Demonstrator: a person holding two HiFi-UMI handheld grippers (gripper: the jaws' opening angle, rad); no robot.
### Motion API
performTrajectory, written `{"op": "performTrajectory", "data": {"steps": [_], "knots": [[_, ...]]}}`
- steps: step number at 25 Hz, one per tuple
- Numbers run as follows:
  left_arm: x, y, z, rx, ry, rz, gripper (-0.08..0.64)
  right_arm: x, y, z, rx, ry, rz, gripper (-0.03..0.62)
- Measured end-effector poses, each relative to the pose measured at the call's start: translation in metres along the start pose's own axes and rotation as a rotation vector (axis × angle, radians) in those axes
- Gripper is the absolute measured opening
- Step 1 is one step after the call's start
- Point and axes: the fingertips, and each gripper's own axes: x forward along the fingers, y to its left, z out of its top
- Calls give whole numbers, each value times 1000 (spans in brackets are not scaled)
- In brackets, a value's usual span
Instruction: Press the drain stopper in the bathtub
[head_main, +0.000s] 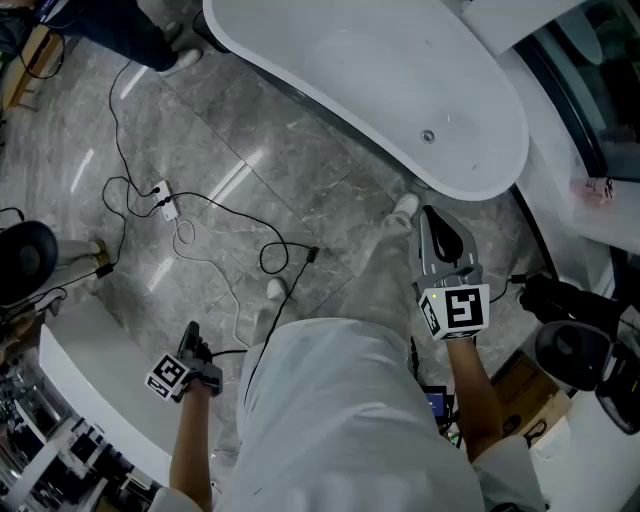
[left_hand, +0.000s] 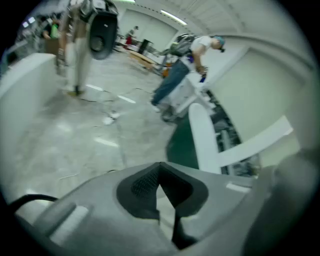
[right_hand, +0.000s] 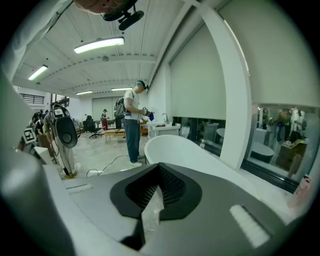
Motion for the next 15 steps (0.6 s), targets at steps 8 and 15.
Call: {"op": "performTrajectory", "data": {"steps": [8,15], "knots": [[-204,-258,-43,377,250,-1100,2,-257,278,89,96,-186,-156,0],[-359,-240,-164,982,-56,-1253,2,-407,371,49,350,-345,-376,-6]]}}
